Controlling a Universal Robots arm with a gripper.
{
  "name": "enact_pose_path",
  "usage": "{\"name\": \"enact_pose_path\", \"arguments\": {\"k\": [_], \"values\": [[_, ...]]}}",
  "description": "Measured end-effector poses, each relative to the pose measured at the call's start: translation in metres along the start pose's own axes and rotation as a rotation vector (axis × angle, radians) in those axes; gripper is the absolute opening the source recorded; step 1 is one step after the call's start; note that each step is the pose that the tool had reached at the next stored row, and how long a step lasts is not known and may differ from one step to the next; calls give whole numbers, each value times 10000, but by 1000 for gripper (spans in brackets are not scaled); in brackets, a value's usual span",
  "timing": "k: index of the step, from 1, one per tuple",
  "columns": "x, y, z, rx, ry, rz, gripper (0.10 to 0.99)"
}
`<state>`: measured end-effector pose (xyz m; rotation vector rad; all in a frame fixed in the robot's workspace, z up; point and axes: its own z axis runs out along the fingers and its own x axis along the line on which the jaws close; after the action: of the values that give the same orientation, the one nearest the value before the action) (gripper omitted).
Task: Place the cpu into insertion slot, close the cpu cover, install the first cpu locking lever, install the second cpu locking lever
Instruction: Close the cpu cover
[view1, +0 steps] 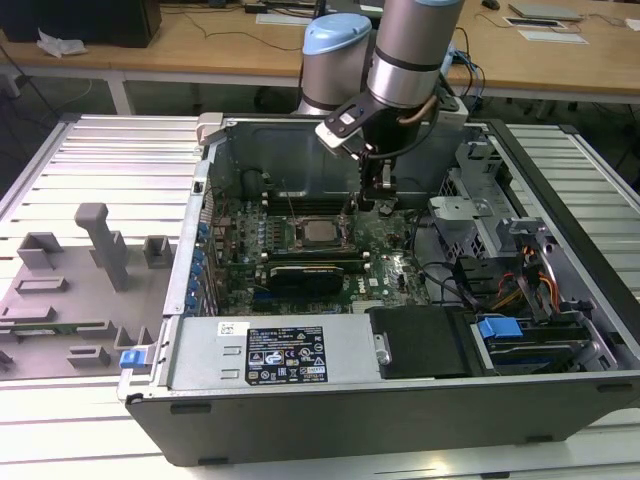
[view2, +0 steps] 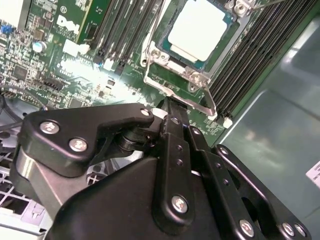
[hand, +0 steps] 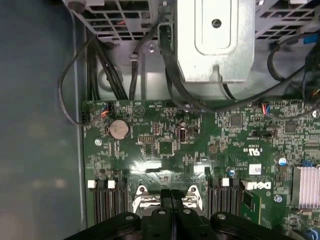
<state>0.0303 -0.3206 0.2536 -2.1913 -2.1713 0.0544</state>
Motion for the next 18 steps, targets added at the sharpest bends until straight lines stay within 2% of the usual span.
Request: {"name": "enact_pose_path", "arguments": {"k": [9,12,13,18], "values": [[6,-169,11,-84,1,-1,106],[7,-197,13,-103,1,0,106],[7,-209,14,-134,1,-2,106],[6,-313,22,-522,7,-7,106]]}}
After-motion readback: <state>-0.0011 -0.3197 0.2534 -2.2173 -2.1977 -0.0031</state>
